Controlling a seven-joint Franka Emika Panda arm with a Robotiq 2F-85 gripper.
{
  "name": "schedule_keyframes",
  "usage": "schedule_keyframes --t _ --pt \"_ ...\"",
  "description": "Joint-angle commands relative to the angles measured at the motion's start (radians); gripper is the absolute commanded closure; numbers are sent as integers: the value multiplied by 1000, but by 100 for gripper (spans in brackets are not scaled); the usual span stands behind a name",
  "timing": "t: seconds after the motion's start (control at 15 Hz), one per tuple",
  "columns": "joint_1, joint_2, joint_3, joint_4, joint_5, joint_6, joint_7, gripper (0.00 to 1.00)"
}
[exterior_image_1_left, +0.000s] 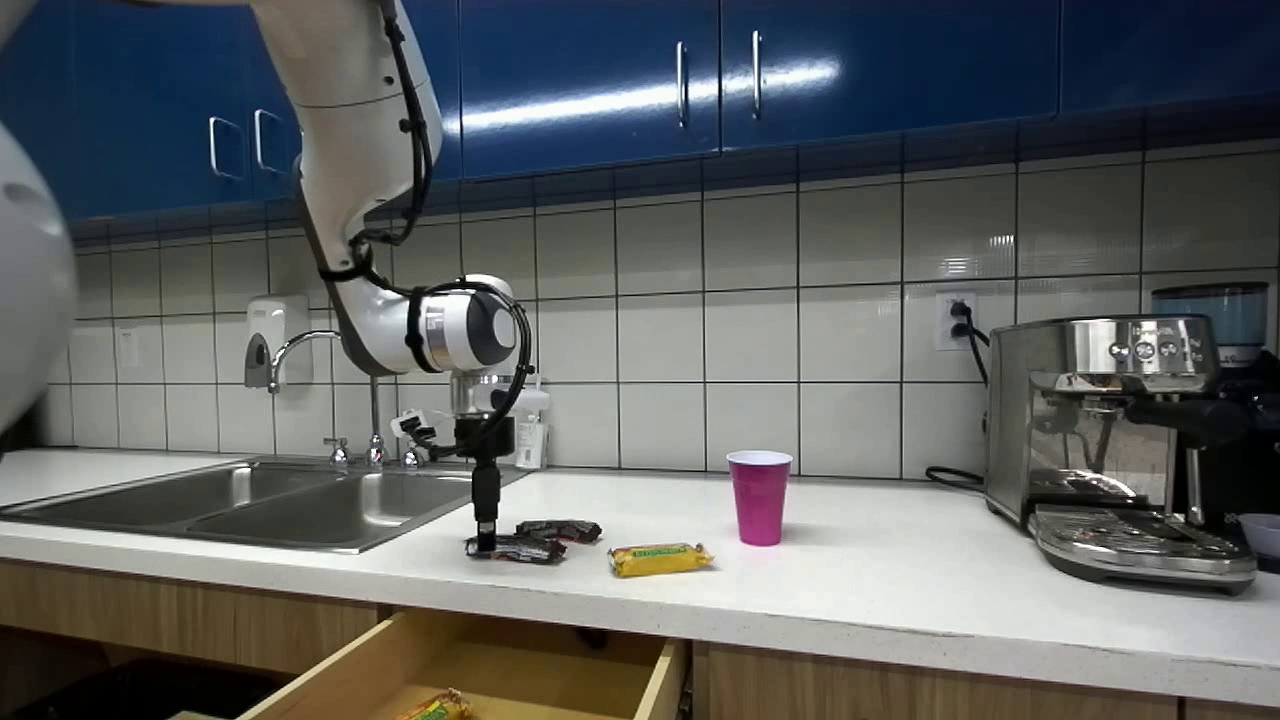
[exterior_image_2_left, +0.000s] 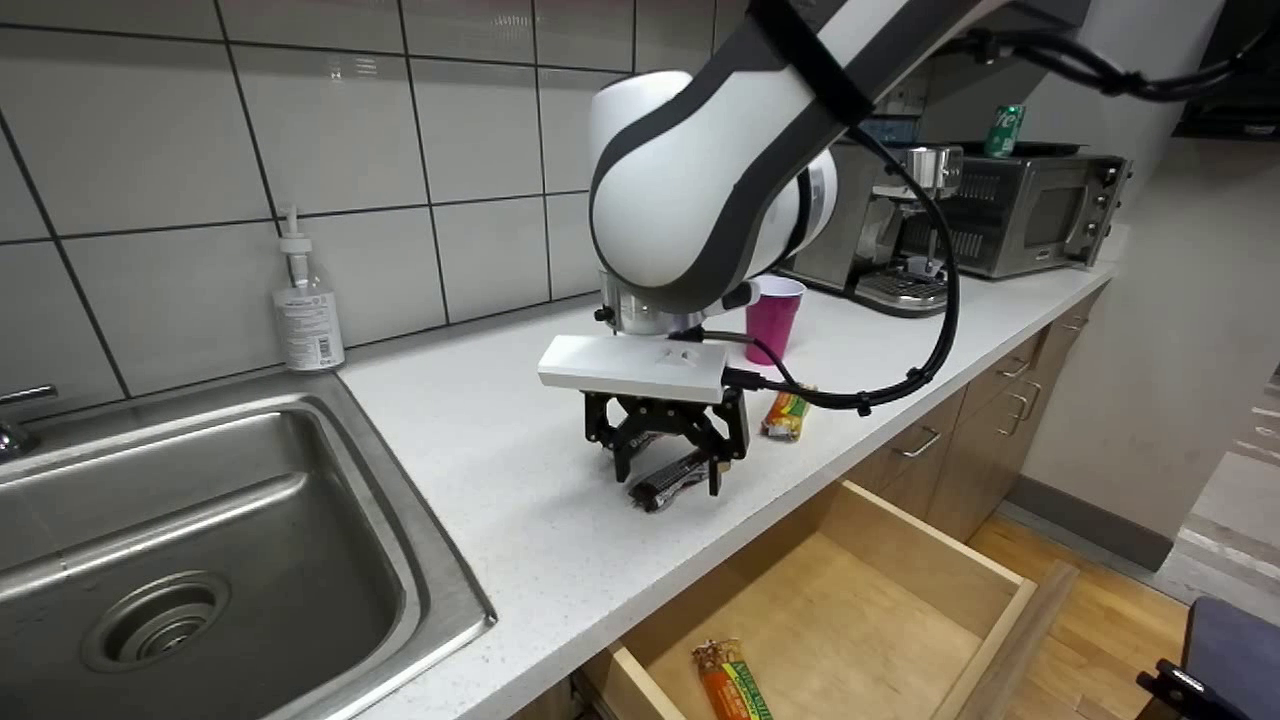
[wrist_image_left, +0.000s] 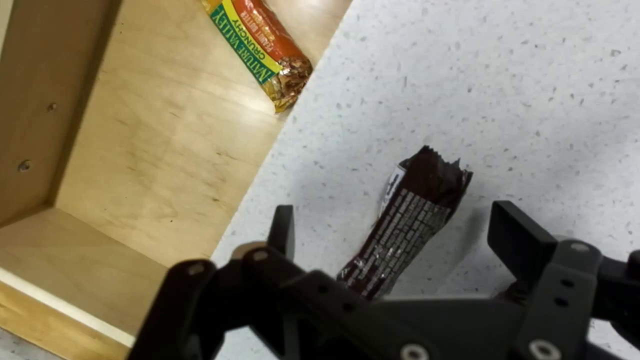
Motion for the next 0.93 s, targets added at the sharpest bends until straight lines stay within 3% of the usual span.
schedule_keyframes --t 0.0,0.47,0.53,0.6,0.73,0.87 --pt "-9 29 0 40 35 3 20 0" --pt "-13 43 -11 52 64 11 21 0" --pt "-14 43 -12 52 66 11 21 4" --pt "-16 43 -11 51 69 13 19 26" --pt "-17 45 -12 52 70 13 18 31" --pt "-17 46 -13 52 69 13 17 47"
